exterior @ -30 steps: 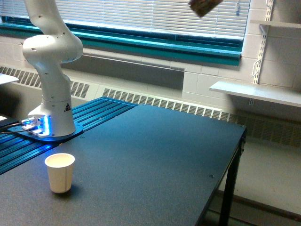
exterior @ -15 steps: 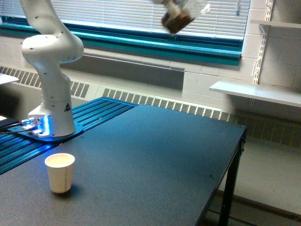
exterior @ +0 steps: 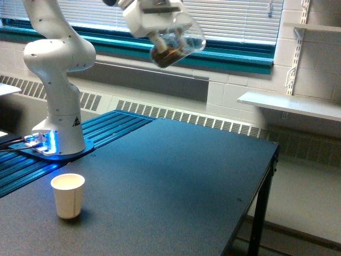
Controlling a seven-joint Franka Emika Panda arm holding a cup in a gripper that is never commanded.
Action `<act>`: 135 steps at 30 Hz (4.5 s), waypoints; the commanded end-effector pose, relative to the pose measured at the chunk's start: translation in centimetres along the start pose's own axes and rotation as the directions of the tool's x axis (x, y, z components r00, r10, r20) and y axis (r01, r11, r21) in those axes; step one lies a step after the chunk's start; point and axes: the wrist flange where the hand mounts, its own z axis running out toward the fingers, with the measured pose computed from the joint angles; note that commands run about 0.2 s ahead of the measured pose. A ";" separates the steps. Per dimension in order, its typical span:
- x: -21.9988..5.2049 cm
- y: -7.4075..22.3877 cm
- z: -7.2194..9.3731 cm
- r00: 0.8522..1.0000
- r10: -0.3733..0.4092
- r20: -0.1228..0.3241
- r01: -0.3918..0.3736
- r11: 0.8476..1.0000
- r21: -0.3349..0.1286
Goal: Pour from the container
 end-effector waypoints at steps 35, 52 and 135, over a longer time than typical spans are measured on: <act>-0.6 18.3 5.0 0.949 0.308 0.059 -0.291 0.935 -0.202; -1.5 23.1 7.0 0.913 0.401 0.072 -0.370 0.891 -0.262; -3.7 30.5 14.2 0.861 0.485 0.154 -0.361 0.795 -0.487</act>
